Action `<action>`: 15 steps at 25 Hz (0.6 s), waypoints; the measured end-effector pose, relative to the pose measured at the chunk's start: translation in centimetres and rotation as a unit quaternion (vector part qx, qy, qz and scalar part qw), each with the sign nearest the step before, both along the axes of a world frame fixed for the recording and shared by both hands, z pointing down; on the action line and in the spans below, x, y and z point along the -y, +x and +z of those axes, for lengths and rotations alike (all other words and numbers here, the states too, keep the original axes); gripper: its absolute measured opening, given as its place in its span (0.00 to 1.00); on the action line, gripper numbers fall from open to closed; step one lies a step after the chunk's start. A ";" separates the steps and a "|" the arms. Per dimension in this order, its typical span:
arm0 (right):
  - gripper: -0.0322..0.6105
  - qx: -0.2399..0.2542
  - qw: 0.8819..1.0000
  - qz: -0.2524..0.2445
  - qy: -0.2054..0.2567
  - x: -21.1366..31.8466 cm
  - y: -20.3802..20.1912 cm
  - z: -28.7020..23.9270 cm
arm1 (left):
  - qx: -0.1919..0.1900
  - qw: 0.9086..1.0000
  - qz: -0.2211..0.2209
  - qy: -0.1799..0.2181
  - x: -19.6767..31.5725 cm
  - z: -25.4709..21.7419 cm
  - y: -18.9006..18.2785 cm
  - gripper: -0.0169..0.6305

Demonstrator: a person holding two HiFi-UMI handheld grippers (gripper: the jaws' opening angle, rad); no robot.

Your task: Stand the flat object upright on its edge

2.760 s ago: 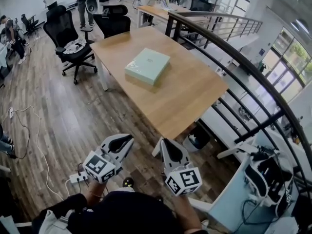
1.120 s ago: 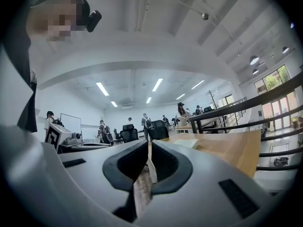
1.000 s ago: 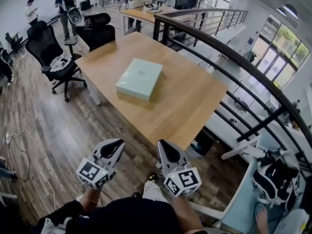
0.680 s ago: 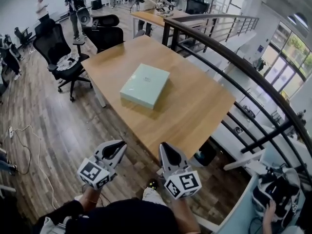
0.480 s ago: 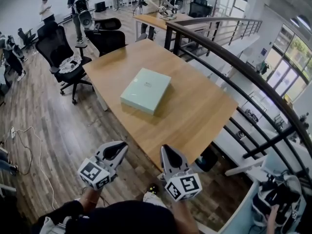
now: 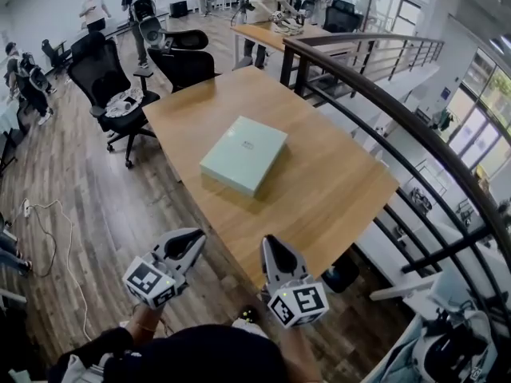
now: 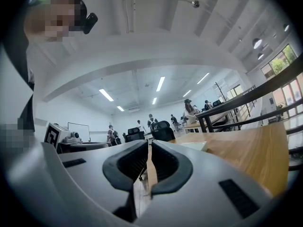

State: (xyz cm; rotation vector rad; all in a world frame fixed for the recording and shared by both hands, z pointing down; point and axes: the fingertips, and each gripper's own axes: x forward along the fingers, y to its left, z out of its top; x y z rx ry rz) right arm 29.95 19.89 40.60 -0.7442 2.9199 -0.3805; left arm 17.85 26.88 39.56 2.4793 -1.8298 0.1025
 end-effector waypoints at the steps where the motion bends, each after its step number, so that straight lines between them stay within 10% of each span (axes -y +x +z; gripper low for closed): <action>1: 0.10 0.001 1.000 -0.005 0.000 0.2 -0.2 -0.1 | 0.001 1.000 -0.005 -0.001 0.2 -0.1 -0.2 0.08; 15: 0.10 0.001 1.000 -0.023 -0.019 3.7 -0.9 1.0 | 0.001 0.999 -0.033 -0.017 2.6 1.3 -1.2 0.08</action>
